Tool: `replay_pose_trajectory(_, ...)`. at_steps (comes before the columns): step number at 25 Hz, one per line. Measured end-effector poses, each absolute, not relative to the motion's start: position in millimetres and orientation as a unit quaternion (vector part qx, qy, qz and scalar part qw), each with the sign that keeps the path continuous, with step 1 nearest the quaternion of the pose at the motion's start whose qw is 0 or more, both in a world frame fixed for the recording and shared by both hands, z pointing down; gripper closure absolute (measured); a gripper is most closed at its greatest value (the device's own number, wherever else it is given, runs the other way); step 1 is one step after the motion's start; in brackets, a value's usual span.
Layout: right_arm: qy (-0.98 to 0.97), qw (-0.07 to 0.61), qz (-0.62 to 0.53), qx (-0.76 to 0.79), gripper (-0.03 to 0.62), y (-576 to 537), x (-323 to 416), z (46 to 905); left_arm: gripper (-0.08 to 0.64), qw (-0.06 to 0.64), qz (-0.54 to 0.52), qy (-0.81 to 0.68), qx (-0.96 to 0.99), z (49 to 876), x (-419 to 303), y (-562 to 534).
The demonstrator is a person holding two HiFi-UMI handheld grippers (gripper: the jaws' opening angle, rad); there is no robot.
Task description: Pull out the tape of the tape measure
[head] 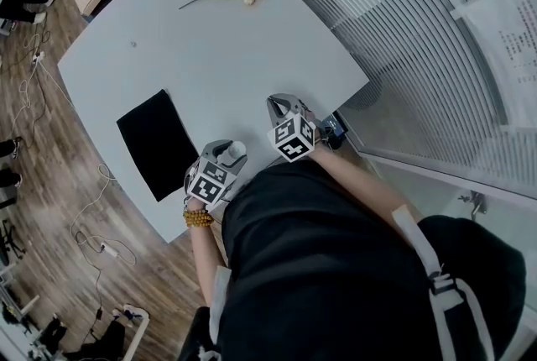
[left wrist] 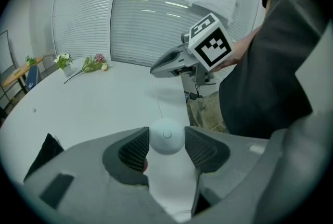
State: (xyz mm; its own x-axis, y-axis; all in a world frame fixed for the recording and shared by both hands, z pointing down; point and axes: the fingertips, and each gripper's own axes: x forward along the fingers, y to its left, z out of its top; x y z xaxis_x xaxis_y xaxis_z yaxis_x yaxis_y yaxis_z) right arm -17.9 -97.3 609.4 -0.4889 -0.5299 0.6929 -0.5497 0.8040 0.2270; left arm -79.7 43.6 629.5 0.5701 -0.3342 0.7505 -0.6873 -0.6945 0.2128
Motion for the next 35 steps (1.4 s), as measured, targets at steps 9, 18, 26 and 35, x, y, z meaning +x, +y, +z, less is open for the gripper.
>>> replay_pose_trajectory(9,-0.854,0.398,0.021,0.335,0.589,-109.6,-4.7,612.3,0.334,0.237,0.347,-0.314,0.851,626.7,-85.2,39.7)
replay_pose_trajectory(18,-0.852,0.403,0.017,0.334,0.589,-109.1,2.1,616.4,0.334,0.228,0.342,-0.321,0.853,623.6,-88.8,38.6)
replay_pose_trajectory(26,-0.846,0.404,0.016,0.347,0.588,-118.8,9.4,615.8,0.334,0.235,0.314,-0.317,0.864,615.6,-83.5,31.7)
replay_pose_trajectory(35,-0.832,0.4,0.016,0.385,0.589,-138.3,31.4,612.3,0.334,0.243,0.324,-0.313,0.859,622.0,-94.0,39.8)
